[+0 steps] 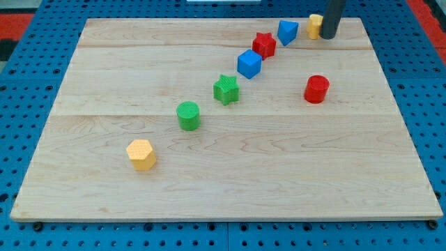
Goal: Move the red circle down a bit
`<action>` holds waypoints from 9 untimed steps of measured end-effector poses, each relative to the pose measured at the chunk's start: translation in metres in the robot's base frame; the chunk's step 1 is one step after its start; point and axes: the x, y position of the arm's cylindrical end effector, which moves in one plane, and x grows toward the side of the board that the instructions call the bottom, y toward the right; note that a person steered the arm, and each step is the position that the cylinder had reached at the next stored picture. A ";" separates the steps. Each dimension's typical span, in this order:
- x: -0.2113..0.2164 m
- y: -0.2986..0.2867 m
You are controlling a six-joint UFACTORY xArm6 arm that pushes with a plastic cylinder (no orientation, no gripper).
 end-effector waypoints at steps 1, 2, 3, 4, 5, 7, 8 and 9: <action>0.000 0.000; -0.011 0.000; -0.009 0.004; 0.024 0.016; 0.032 0.017; 0.040 0.008; 0.076 0.004; 0.111 -0.017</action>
